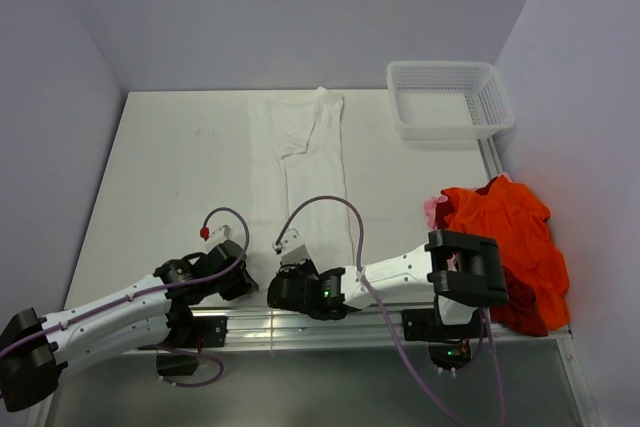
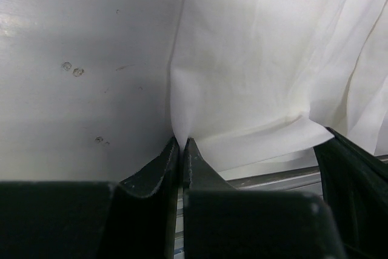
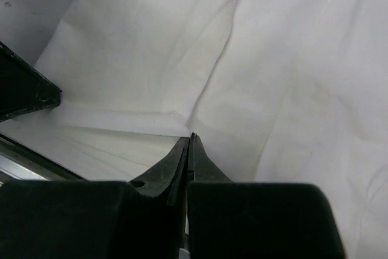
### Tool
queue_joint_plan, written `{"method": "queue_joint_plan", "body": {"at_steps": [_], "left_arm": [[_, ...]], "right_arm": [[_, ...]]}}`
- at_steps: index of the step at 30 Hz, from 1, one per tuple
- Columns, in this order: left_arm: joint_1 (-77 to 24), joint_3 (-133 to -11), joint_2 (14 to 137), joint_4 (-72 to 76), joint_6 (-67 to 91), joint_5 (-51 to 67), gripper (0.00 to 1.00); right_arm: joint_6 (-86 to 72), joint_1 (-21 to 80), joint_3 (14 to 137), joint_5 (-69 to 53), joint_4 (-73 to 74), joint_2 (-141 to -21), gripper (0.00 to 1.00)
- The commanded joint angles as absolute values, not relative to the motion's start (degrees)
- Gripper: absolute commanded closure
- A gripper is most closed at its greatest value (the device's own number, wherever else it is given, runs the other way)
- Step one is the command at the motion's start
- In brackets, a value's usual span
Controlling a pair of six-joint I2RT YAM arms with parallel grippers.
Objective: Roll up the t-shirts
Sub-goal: Roll the tshirt
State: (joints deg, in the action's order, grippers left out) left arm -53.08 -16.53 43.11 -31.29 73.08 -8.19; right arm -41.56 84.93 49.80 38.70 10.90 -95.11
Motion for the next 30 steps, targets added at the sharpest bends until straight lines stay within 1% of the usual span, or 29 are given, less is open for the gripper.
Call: {"method": "queue_joint_plan", "body": {"at_steps": [1, 6, 12, 17, 19, 20, 22, 25, 28, 30], "left_arm": [[-53.3, -17.7, 43.6, -32.1, 72.3, -8.2, 1.0], [-53.3, -17.5, 43.5, -31.9, 72.3, -8.2, 1.0], [-53.3, -17.3, 43.8, -31.7, 72.3, -8.2, 1.0], [-53.3, -17.2, 44.1, -31.2, 72.2, -7.9, 1.0], [-53.3, -17.3, 44.2, -31.2, 72.2, -8.0, 1.0], [-53.3, -17.2, 44.1, -31.3, 72.2, -8.0, 1.0], [-53.3, -17.4, 44.0, -31.4, 72.2, -8.0, 1.0], [-53.3, -17.7, 43.5, -31.8, 72.2, -7.9, 1.0], [-53.3, -18.1, 42.6, -32.9, 72.3, -7.9, 1.0], [-53.3, -18.4, 41.9, -33.6, 72.3, -8.0, 1.0]], "right_arm": [[-44.1, 87.0, 53.3, 46.2, 16.7, -96.4, 1.0], [-46.4, 89.5, 54.3, 49.2, 18.9, -96.9, 0.99], [-46.7, 93.6, 56.1, 53.7, 20.5, -98.9, 0.94], [-48.1, 96.5, 59.3, 57.8, 25.7, -103.9, 0.92], [-48.9, 97.3, 60.8, 58.9, 28.5, -106.1, 0.89], [-49.5, 97.5, 61.2, 59.3, 29.2, -106.7, 0.88], [-50.9, 97.6, 62.0, 60.2, 30.8, -107.9, 0.8], [-55.4, 97.6, 61.5, 62.0, 34.6, -107.8, 0.72], [-55.4, 97.5, 59.0, 61.9, 32.9, -105.5, 0.63], [-52.4, 97.6, 57.0, 61.1, 27.8, -103.7, 0.58]]}}
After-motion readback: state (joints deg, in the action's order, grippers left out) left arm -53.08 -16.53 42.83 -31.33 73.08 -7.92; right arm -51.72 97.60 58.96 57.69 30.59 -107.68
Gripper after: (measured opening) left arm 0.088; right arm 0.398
